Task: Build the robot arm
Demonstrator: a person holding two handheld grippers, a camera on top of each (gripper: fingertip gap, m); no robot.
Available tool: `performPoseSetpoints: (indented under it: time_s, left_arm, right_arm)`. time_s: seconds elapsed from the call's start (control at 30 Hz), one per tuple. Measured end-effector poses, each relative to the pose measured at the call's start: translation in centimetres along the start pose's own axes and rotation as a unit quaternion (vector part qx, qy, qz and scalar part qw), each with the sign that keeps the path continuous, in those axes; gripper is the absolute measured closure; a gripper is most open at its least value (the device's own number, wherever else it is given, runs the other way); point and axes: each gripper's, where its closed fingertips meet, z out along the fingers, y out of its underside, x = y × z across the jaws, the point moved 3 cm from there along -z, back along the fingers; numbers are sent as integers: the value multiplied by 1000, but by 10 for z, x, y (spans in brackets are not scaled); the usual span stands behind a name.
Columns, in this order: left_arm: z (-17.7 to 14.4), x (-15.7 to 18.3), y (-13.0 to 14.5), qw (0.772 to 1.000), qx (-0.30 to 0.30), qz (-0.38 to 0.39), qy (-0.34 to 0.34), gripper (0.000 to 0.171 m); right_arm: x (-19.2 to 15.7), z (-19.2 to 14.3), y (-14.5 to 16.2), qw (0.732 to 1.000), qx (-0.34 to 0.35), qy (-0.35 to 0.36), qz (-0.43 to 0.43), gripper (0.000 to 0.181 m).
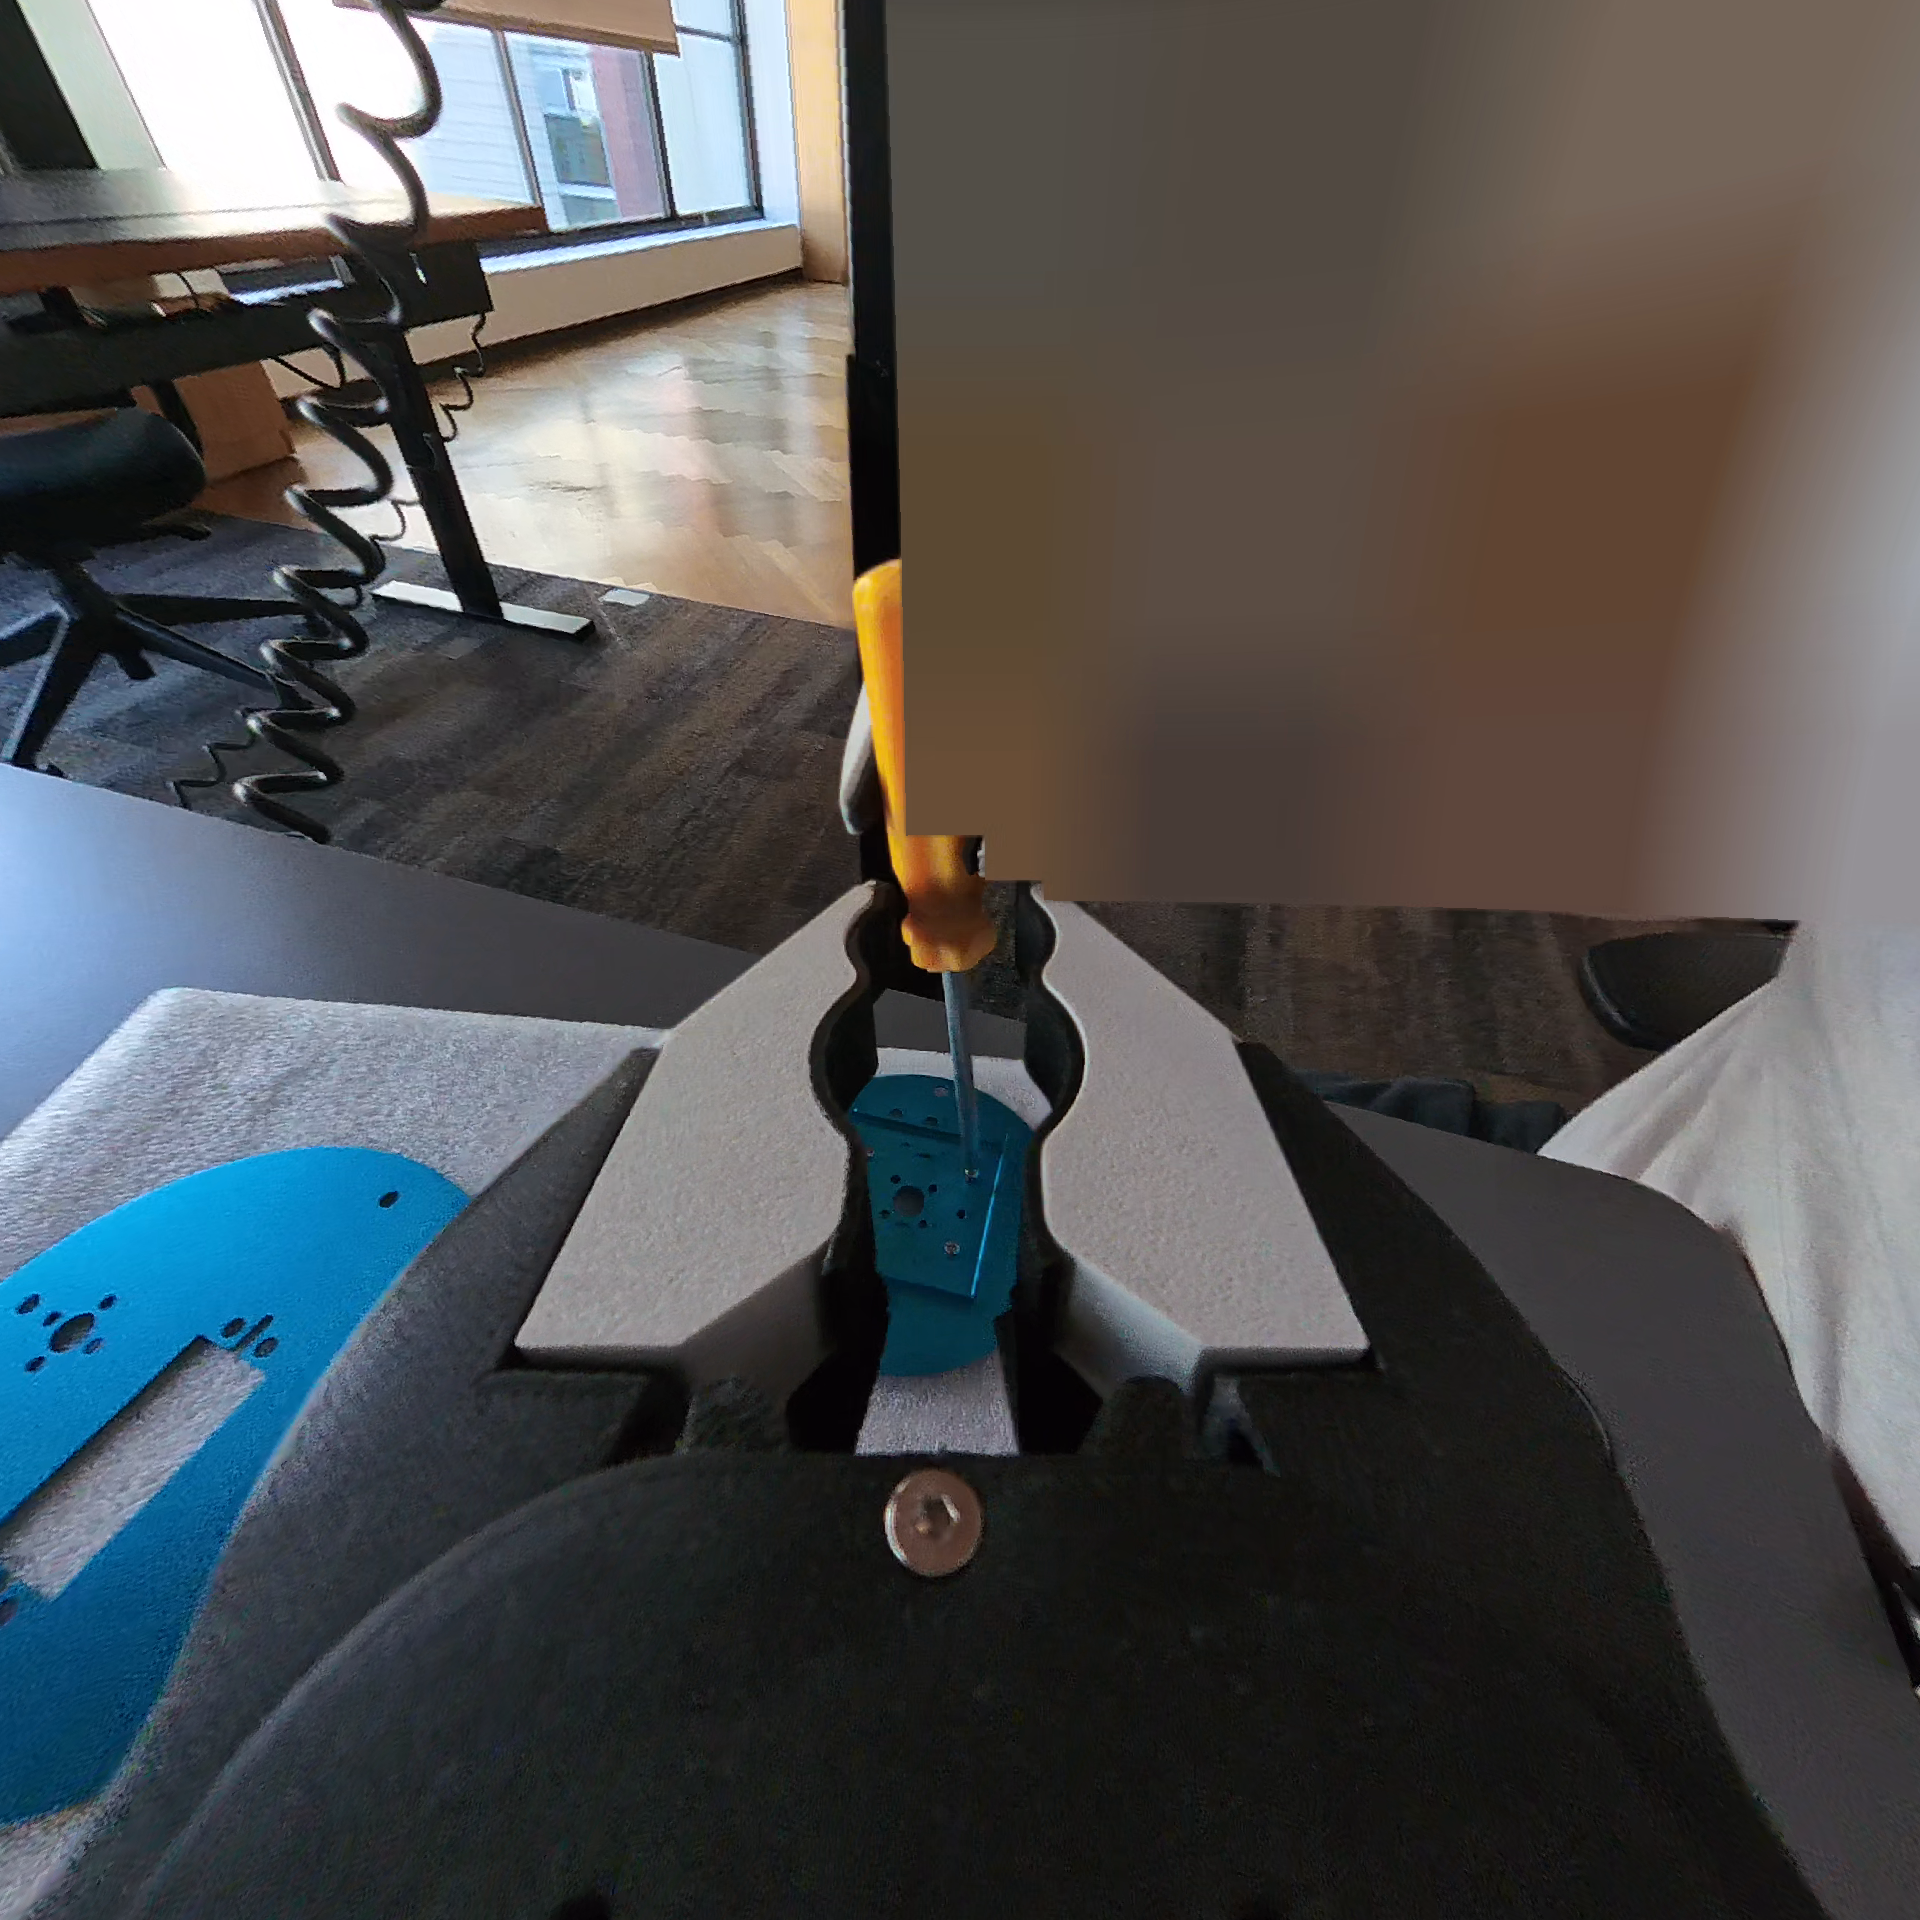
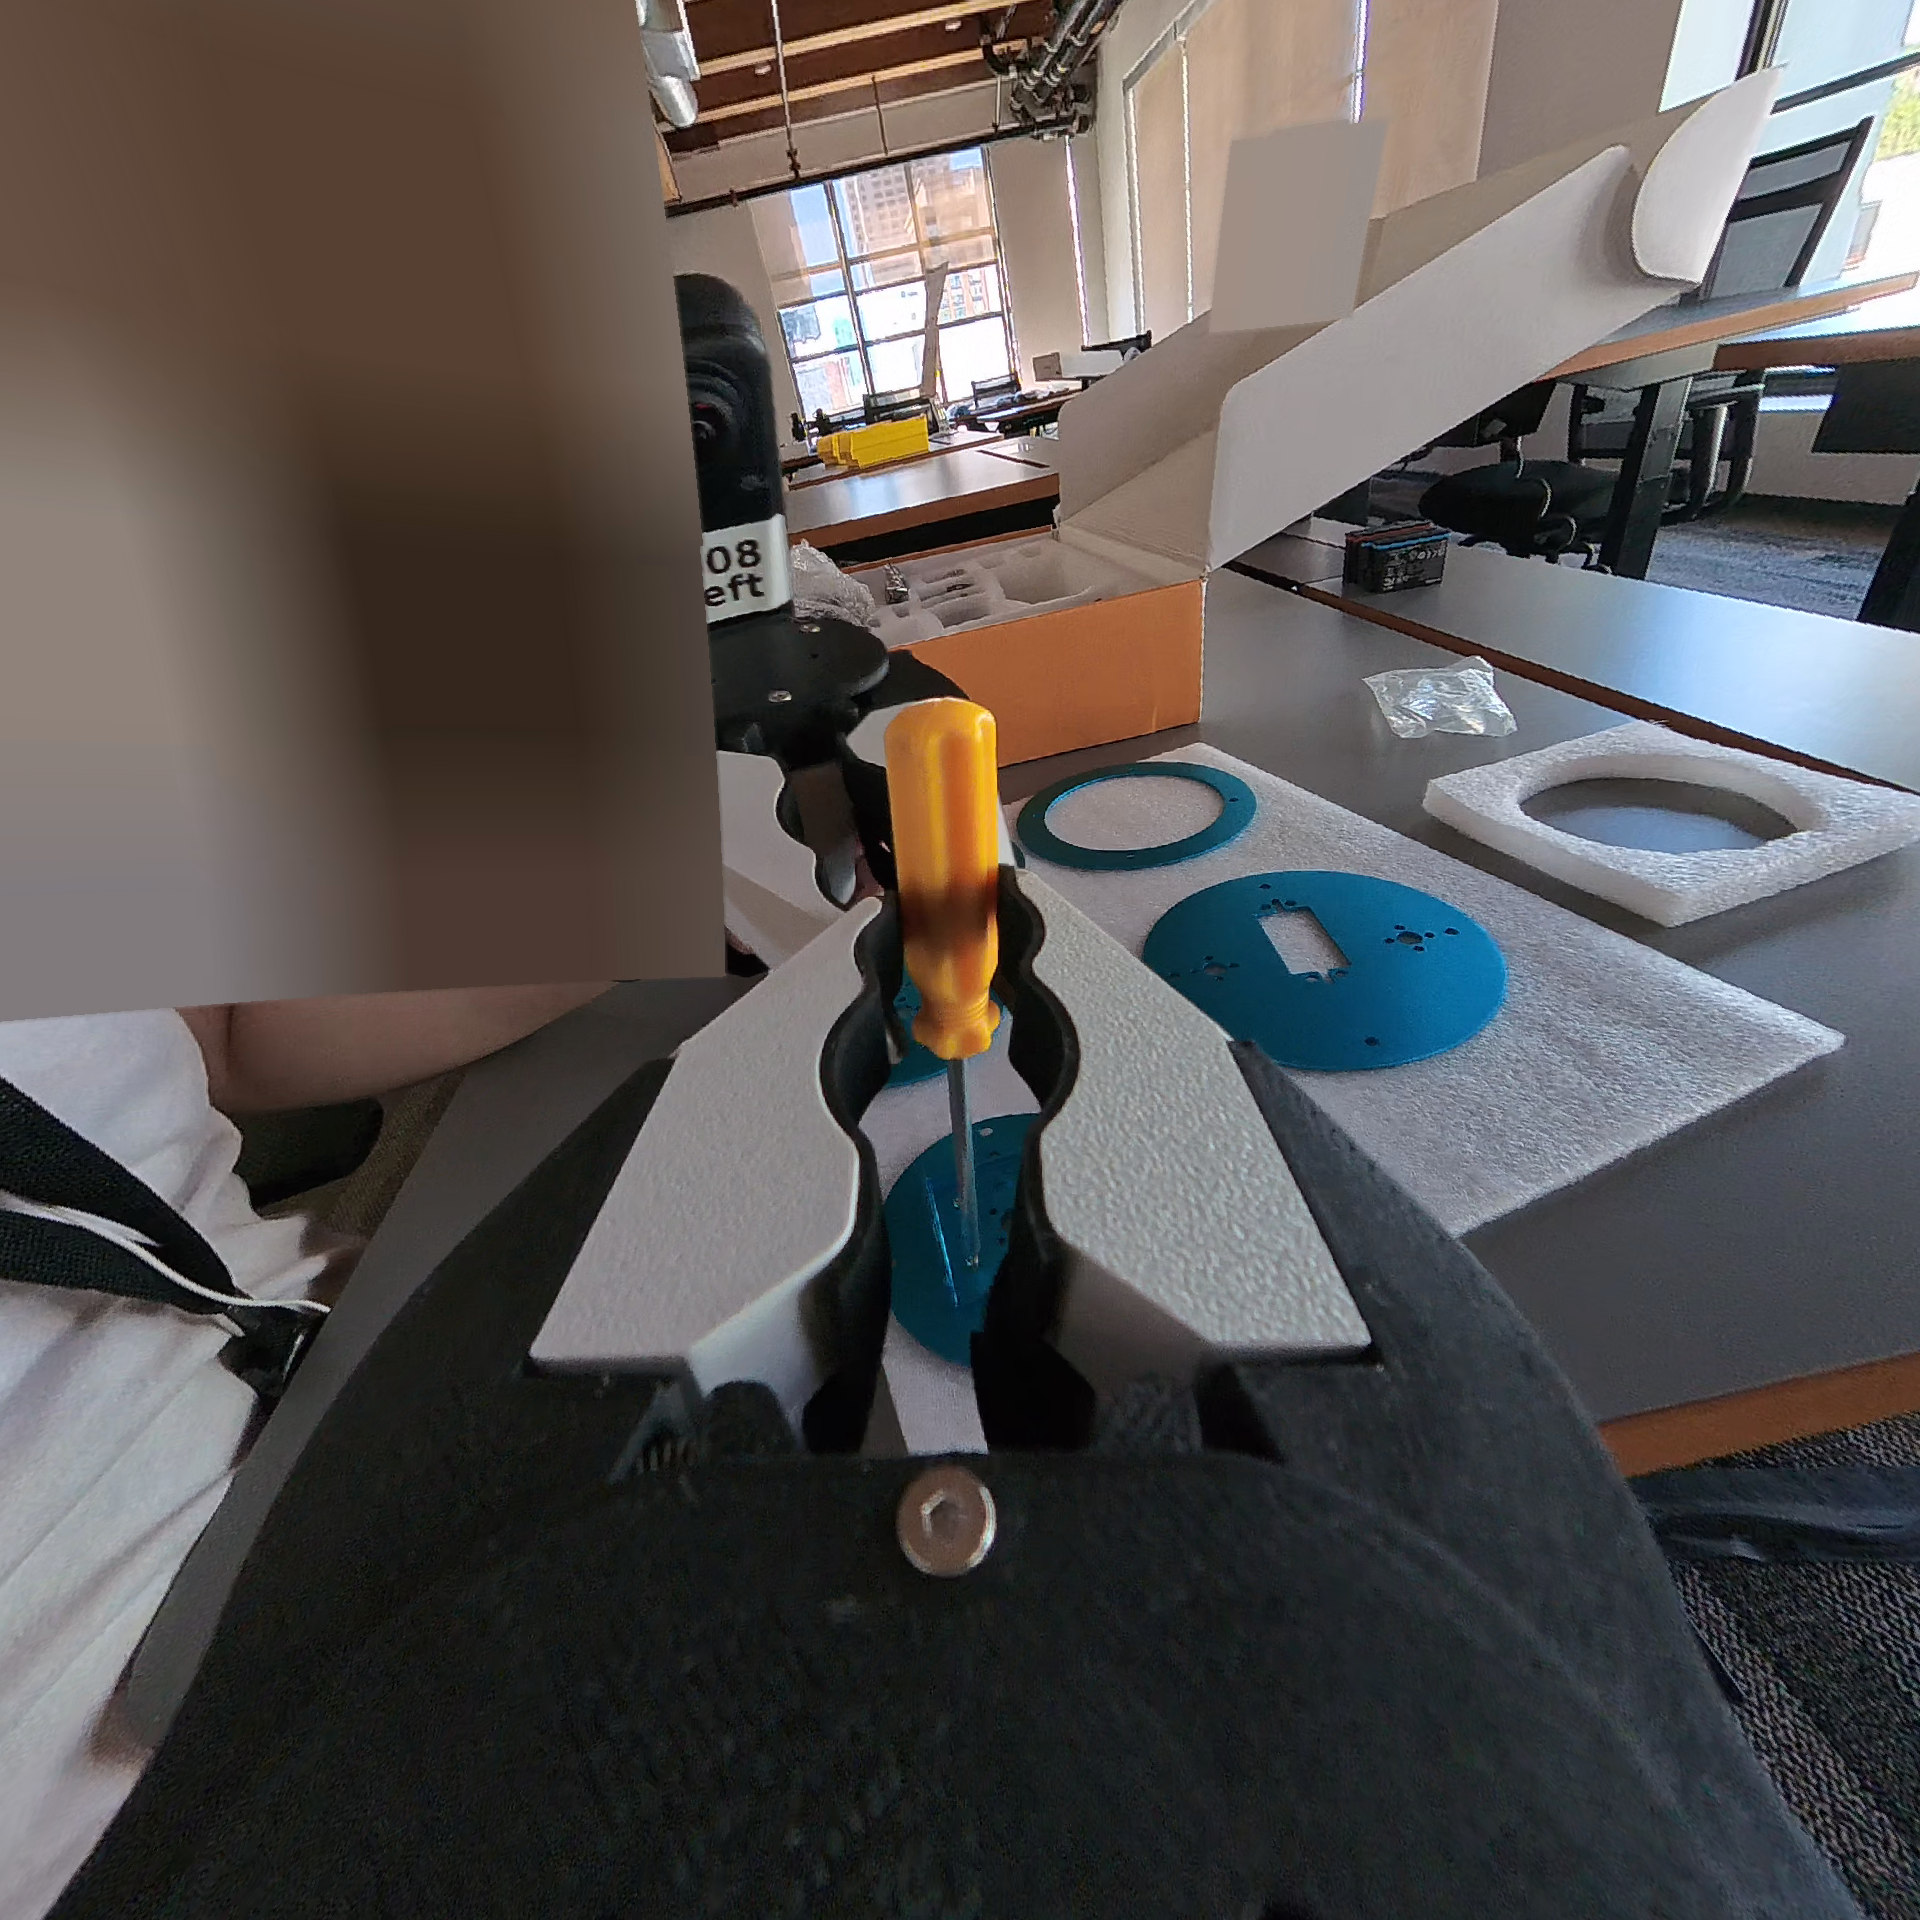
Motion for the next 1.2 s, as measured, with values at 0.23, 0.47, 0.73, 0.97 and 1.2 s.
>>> performPoseSetpoints:
  time_s: [0.23, 0.47, 0.73, 0.97, 1.2]
  left_arm:
    - [4, 1, 4, 1000, -9, 14, 3, 155]
    - [4, 1, 4, 999, -9, 33, -6, 156]
    - [3, 1, 5, 999, -15, 32, -5, 156]
    - [2, 1, 5, 998, -19, 51, -10, 156]
    - [3, 3, 5, 998, -17, 65, -6, 156]
  right_arm:
    - [-3, -1, 0, 1000, -7, 8, -15, 164]
    - [-3, -1, -1, 999, -20, 6, -42, 164]
    - [-4, 0, 0, 999, -29, -7, -29, 164]
    - [-9, -8, -37, 993, -55, -10, -102, 151]
    - [-21, -5, -46, 926, -284, -68, -241, 128]
